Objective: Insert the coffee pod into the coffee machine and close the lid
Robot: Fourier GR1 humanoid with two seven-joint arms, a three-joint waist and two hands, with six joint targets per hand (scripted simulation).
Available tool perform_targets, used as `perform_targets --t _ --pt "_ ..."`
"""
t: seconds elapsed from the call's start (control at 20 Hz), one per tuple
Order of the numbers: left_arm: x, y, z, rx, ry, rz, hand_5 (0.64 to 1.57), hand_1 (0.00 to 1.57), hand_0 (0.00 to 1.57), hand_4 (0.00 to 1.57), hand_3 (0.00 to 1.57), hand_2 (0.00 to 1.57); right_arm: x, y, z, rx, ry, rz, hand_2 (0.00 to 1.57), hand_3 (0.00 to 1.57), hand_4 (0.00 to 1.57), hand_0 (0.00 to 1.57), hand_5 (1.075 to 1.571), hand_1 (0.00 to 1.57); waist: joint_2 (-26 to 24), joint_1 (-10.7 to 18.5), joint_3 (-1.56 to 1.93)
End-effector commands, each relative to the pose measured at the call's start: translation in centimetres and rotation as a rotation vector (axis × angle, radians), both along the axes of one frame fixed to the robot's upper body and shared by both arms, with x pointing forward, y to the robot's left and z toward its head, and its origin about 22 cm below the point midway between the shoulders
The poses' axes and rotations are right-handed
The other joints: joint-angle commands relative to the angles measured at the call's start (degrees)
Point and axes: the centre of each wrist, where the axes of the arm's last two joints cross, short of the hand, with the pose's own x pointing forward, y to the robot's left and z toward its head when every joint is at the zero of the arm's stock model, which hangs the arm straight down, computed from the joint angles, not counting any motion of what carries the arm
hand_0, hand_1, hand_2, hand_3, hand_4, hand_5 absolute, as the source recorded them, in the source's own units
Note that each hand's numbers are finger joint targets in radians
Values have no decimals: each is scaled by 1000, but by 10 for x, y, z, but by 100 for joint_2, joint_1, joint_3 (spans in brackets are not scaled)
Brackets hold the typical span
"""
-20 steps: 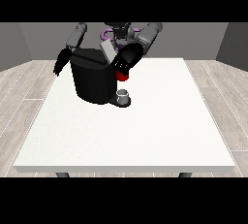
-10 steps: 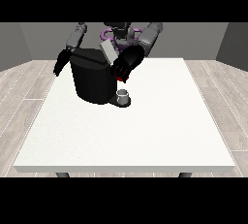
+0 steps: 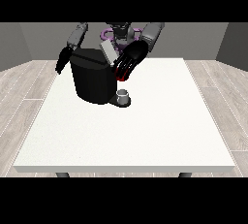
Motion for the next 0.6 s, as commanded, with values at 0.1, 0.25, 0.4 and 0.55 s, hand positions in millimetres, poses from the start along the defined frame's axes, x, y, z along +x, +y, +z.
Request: perform_targets --t 0.1,0.25,0.4,0.55 --pt "2 9 -33 -33 119 0 1571 0 0 0 151 0 -7 -15 -18 28 88 -36 0 0 0 0 1571 0 -631 357 -17" --pt "2 3 -53 -50 166 5 1571 0 0 0 52 0 -23 -8 -51 35 140 -40 0 0 0 0 1571 0 -951 560 -16" --pt "0 -24 -103 -61 277 -54 1571 0 0 0 0 85 -38 -23 -79 39 193 -79 0 0 0 0 1571 0 -1421 853 -15" --pt "-5 -27 -134 -300 280 -98 1571 0 0 0 0 130 -55 -54 -98 41 251 -103 0 0 0 0 1571 0 -1759 1090 -18"
